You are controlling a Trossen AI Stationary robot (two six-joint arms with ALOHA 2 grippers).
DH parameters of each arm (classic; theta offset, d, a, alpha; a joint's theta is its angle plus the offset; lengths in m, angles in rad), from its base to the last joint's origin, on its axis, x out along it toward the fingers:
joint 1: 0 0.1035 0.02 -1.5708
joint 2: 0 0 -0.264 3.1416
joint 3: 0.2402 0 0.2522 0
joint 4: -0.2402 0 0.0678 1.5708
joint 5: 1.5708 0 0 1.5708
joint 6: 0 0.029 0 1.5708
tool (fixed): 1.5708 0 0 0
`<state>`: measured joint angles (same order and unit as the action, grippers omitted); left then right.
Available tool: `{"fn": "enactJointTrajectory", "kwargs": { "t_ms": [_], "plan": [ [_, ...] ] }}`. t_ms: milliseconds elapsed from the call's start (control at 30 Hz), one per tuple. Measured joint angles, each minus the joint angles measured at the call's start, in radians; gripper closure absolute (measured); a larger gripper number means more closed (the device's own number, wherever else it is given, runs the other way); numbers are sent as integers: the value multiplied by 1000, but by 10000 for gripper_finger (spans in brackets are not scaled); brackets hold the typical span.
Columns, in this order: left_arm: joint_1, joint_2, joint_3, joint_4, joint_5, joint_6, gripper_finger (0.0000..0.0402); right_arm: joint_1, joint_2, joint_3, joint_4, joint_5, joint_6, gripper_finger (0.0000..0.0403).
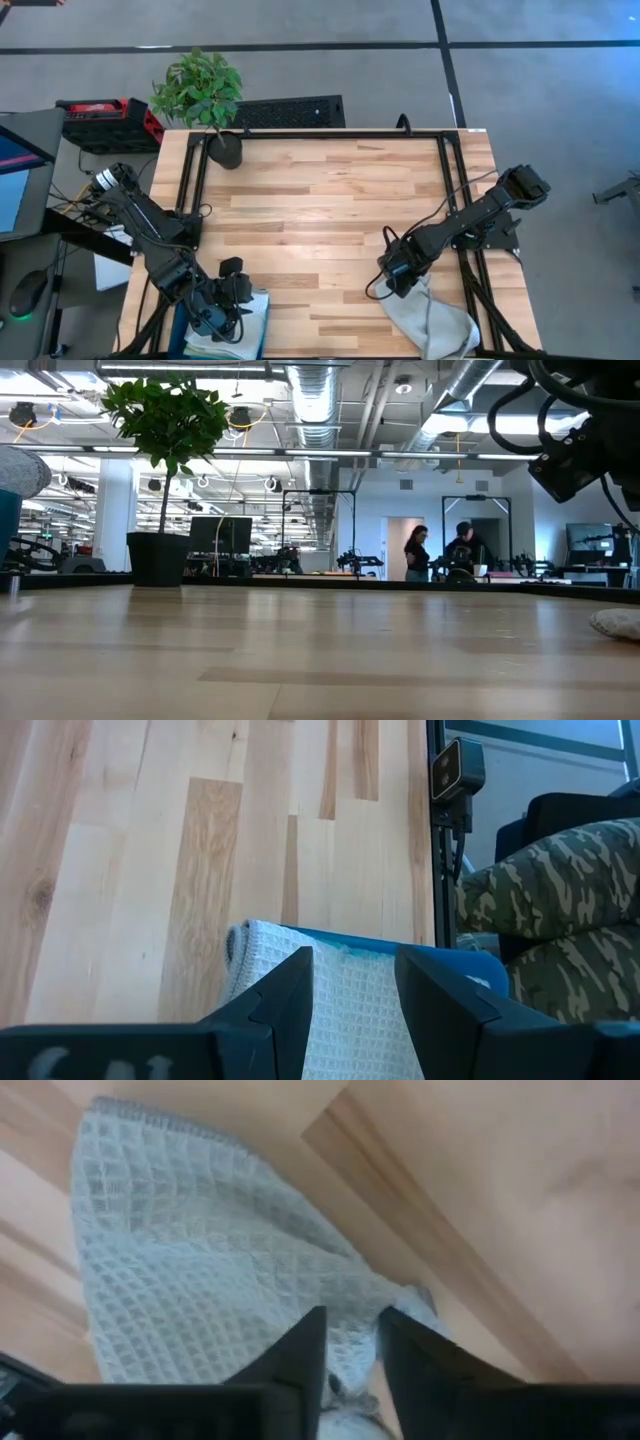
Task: Fold microfiber towels
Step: Fold the grey microfiber cloth
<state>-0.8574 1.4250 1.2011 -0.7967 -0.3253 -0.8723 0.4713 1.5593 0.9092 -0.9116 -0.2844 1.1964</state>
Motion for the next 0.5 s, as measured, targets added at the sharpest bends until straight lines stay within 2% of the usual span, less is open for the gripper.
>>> {"fn": "enactJointTrajectory", "kwargs": {
  "t_ms": [200, 333, 500],
  "plan": [
    [0, 0, 0, 0, 0, 0, 267, 0, 0, 0, 0, 65, 0, 390],
    [0, 0, 0, 0, 0, 0, 267, 0, 0, 0, 6, 94, 0, 388],
    [0, 1, -18, -18, -1, 0, 267, -13, 0, 0, 14, 232, -61, 397]
  ]
}}
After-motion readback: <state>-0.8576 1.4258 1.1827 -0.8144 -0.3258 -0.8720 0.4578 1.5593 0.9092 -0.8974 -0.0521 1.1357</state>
